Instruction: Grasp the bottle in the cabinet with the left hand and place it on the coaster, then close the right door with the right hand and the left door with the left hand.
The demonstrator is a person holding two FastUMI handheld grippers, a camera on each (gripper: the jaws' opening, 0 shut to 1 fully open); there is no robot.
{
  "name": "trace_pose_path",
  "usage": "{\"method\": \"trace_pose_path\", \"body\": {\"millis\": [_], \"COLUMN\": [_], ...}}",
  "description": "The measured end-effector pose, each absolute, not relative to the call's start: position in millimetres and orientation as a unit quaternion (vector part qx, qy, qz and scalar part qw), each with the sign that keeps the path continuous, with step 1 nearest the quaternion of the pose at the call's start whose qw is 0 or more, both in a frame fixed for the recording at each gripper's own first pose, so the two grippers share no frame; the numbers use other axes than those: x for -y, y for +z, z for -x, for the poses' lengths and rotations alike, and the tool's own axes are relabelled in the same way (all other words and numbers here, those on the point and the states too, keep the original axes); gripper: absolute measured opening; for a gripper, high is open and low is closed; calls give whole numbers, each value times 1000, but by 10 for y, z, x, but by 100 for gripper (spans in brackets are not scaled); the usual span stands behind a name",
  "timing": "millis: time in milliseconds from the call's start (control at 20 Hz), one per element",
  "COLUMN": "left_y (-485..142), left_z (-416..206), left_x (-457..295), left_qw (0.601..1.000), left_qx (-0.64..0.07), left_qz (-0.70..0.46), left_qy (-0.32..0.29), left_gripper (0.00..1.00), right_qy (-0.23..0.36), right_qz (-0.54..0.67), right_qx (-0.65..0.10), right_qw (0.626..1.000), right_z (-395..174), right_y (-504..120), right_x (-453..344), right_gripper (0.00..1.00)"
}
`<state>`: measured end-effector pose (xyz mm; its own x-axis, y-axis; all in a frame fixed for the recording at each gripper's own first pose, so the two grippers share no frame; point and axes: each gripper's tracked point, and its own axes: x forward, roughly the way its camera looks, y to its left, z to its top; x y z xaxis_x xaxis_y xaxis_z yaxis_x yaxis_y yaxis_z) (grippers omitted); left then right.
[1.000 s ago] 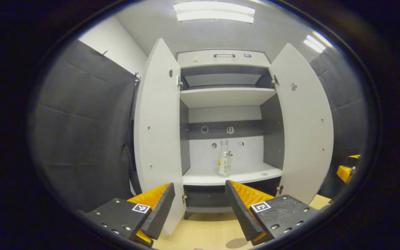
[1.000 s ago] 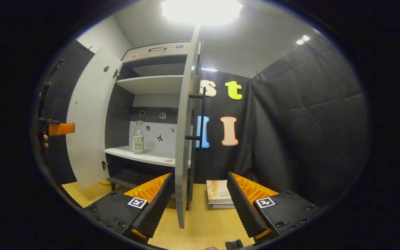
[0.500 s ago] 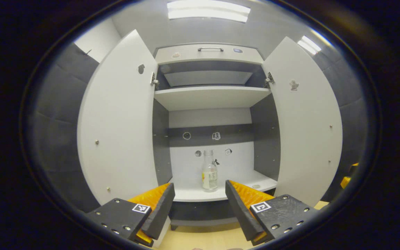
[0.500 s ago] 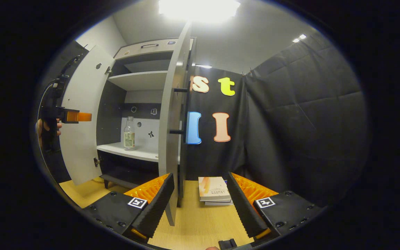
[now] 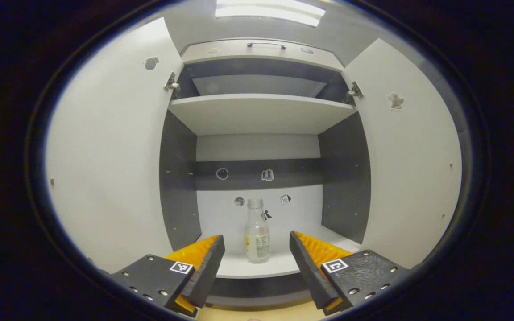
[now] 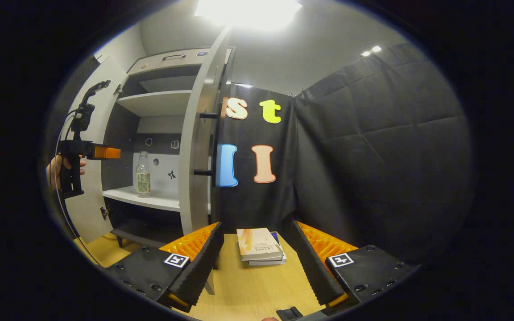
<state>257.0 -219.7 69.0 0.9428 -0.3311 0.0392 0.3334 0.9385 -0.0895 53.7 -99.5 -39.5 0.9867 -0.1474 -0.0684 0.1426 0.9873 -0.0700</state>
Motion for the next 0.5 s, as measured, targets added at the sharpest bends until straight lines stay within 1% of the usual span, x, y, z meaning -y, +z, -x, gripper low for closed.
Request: {"method": "trace_pose_path", "body": {"millis": [50, 100, 250, 300, 400, 450, 500], "left_y": [669, 642, 586, 586, 597, 609, 617], "left_z": [-2676, -2778, -3073, -3175, -3402, -3502, -3589], "left_x": [2213, 2221, 2285, 2306, 2358, 2377, 2407], "left_qw": [984, 984, 984, 983, 983, 983, 983], "left_qx": [9, 7, 1, 1, 4, 6, 8], "left_qz": [50, 53, 57, 56, 54, 53, 53], "left_qy": [-170, -168, -171, -172, -174, -175, -177], "left_gripper": [87, 89, 90, 87, 90, 90, 90], "right_qy": [-80, -87, -107, -111, -123, -128, -133], "right_qz": [33, 35, 40, 40, 43, 44, 44], "right_qx": [-38, -39, -39, -37, -40, -42, -44], "right_qw": [995, 995, 993, 992, 991, 990, 989], "right_z": [-545, -543, -557, -566, -586, -591, -592], "right_y": [-400, -409, -409, -408, -426, -438, -452], "right_x": [1011, 1029, 1060, 1069, 1094, 1104, 1113], "right_gripper": [94, 97, 97, 97, 97, 94, 94]}}
